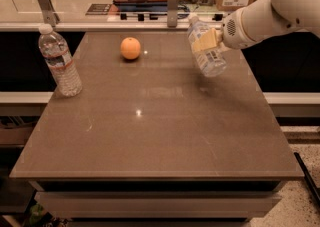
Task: Place blue plastic bottle upright
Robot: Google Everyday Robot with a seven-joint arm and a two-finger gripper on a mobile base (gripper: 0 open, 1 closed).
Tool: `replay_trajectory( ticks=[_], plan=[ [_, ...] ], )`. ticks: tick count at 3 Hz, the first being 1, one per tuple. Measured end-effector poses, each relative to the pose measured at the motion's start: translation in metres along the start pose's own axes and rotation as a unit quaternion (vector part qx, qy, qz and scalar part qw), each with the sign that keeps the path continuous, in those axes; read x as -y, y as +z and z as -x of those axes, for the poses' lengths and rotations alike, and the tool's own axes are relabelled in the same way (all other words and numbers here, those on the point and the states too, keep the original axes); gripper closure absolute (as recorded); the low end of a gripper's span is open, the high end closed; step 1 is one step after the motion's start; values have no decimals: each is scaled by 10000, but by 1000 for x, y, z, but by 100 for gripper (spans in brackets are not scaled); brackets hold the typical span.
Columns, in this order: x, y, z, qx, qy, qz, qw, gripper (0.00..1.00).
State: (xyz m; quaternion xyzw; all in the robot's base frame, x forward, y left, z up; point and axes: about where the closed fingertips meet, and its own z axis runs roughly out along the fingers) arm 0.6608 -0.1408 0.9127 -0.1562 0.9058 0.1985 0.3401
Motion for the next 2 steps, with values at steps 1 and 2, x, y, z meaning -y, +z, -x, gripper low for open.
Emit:
replay_trajectory(
  ticks=[1,2],
  plan=[
    [-1,2,0,-13,-6,13,10000,0],
    [-1,2,0,-13,-6,14,10000,0]
  ],
)
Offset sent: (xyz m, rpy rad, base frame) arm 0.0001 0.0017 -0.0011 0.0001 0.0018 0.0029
